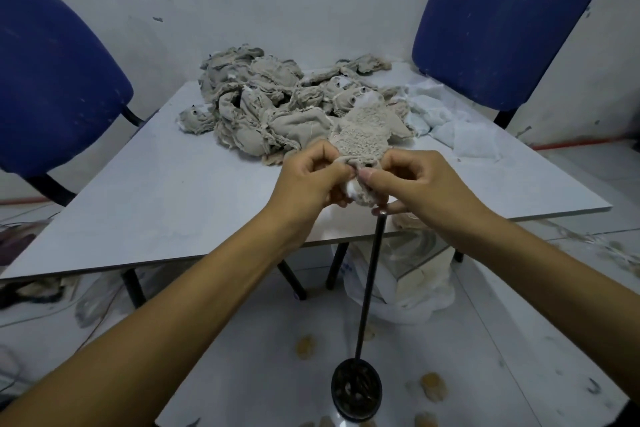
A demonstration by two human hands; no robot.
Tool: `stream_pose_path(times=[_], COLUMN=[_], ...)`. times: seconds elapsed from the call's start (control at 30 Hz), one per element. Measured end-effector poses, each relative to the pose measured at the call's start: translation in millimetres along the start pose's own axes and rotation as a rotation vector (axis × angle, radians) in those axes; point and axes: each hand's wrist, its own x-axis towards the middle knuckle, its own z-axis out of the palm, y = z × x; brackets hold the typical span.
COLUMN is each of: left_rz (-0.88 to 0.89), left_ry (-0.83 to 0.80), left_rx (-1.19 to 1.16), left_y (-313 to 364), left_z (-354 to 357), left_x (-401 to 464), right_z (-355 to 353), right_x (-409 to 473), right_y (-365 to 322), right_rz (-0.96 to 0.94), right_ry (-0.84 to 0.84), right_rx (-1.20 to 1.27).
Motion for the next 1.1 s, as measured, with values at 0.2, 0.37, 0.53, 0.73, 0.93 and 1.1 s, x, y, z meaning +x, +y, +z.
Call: stream_pose_path(times=[0.2,0.37,0.53,0.73,0.93,1.1], left_rz=[0.085,0.247,0.160,0.039,0.173,0.425], left_ry=[-0.076,-0.128,0.005,0.243,0.163,0.081], left_rx=[0.075,0.572,0.436,0.383,0.541,0.839], left_y=[1.4,-2.3,9.7,4.3,5.0,4.1], left_z=[4.3,3.5,-14.7,-1.9,1.9,16.5], left_x=[-2.0,-8.3,4.5,1.2,-8.9,-17.5], right_z=[12.1,15.7,11.7,23.5,18.4,18.7], right_x=[7.7,16.6,14.6,3.9,10.0,19.6], right_y=[14.5,21.1,6.8,6.9,11.7,16.6], right_rz=[0.007,0.153,0.163,-0.007,-0.005,0.053], right_ry=[0.291,0.376,0.067,0.093,0.303,0.427], right_rx=[0.032,0.079,0.275,-0.107,-0.164,-0.253])
